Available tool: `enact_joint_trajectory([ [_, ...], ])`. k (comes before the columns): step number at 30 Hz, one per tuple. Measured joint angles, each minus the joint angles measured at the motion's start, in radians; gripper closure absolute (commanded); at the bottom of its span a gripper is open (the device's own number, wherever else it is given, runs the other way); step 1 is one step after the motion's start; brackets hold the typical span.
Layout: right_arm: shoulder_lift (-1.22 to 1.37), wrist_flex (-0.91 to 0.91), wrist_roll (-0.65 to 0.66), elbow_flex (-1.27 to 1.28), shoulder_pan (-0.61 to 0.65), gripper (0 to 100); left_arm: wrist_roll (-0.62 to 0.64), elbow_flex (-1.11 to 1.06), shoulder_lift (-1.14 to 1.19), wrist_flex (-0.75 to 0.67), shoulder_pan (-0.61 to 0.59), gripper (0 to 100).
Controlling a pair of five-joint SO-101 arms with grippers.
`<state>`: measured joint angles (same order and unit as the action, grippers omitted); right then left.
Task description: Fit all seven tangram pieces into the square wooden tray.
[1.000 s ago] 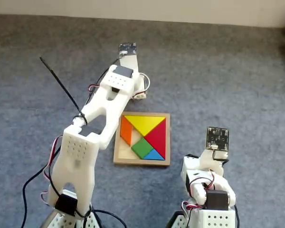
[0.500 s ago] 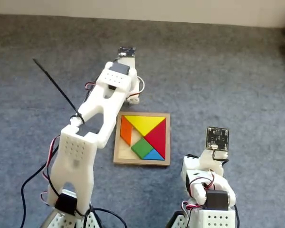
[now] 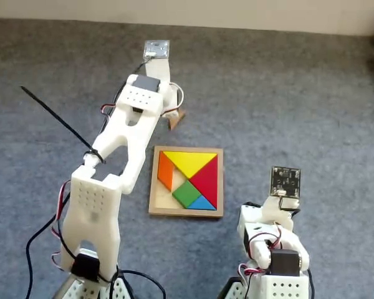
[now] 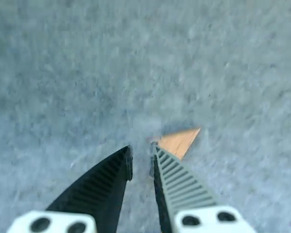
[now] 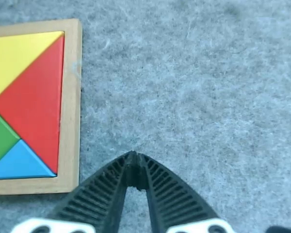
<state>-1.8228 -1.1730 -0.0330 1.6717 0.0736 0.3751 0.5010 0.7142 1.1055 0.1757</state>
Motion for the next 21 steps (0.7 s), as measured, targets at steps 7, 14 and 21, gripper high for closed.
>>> enact_joint_trajectory([
  [7,0.0,0.0,0.0,0.0,0.0,99.3,0.0,-0.032,0.0,-0.173,-0.018,92],
  [14,0.0,0.0,0.0,0.0,0.0,99.3,-0.155,-0.035,0.112,-0.298,-0.029,92],
  [21,0.0,0.0,0.0,0.0,0.0,99.3,-0.339,-0.034,0.15,-0.315,-0.025,98],
])
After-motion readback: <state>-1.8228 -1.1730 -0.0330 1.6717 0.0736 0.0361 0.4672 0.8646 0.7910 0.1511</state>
